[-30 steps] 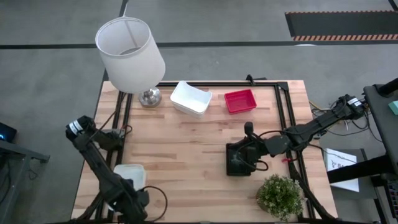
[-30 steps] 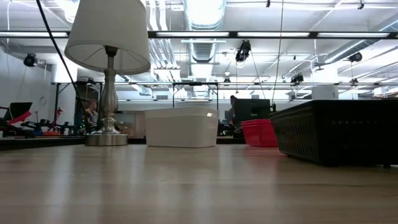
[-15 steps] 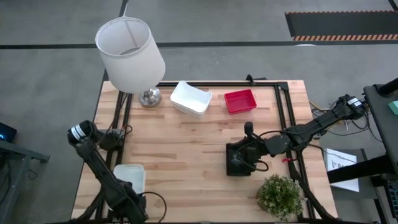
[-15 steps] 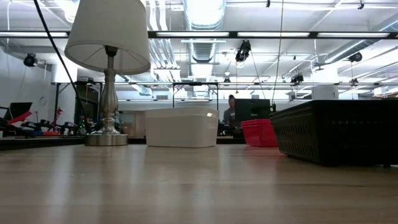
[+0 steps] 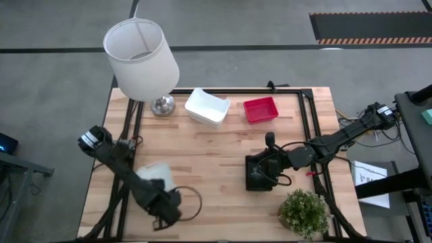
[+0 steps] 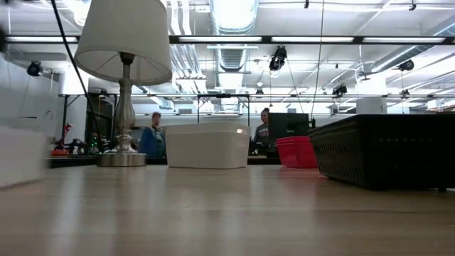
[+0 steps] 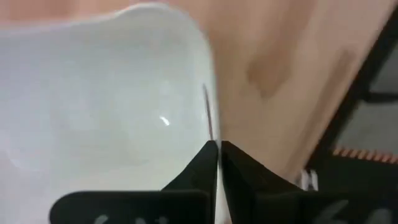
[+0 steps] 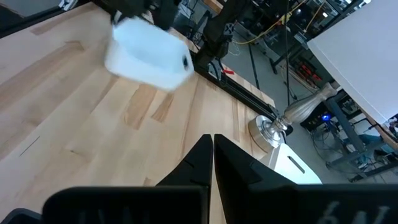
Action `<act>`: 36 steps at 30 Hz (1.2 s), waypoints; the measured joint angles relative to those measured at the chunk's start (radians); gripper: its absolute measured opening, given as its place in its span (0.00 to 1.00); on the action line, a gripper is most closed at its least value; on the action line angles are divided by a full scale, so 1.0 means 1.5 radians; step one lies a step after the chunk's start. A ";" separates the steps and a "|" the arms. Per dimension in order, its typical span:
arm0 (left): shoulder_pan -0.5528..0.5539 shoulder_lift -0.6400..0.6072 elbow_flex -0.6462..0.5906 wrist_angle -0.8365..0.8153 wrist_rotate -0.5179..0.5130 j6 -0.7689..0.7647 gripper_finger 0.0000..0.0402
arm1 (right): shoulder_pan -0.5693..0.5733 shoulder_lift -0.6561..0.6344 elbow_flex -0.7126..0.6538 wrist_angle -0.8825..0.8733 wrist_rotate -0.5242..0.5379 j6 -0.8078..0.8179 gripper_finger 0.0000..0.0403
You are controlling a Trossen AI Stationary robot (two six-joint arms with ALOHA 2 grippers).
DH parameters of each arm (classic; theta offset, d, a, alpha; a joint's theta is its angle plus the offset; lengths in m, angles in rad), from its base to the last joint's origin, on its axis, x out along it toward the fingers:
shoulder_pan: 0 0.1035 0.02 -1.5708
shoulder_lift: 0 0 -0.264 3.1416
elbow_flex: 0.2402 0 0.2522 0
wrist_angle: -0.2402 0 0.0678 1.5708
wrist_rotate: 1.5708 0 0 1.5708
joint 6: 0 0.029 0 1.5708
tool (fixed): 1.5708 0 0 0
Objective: Stack baskets by color
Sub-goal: Stack the bottom white bin on top of the top white bin
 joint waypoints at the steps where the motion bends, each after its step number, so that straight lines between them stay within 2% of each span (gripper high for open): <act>1: 0.011 -0.008 0.000 0.000 -0.008 0.012 0.00 | 0.000 0.000 0.000 0.000 0.000 0.000 0.02; 7: 0.023 -0.046 0.002 0.001 -0.018 0.052 0.01 | 0.000 0.000 0.000 -0.001 0.000 0.005 0.02; 14: 0.028 -0.047 0.001 -0.003 -0.054 0.095 0.10 | 0.000 0.000 0.000 -0.002 0.000 0.005 0.02; 20: 0.030 -0.047 0.001 0.013 -0.070 0.113 0.05 | 0.000 0.000 0.000 -0.002 0.000 0.005 0.02; 23: 0.030 -0.048 0.001 0.021 -0.068 0.108 0.06 | 0.000 0.000 0.000 -0.003 0.000 0.005 0.02; 28: 0.030 -0.047 0.001 0.030 -0.070 0.097 0.20 | 0.000 0.000 0.000 -0.003 0.000 0.005 0.02; 33: 0.029 -0.047 -0.002 0.047 -0.135 0.100 0.38 | 0.000 0.000 0.000 -0.003 0.000 0.006 0.02; 36: 0.029 -0.046 -0.014 0.053 -0.146 0.101 0.45 | 0.000 0.000 0.000 -0.003 0.000 0.006 0.02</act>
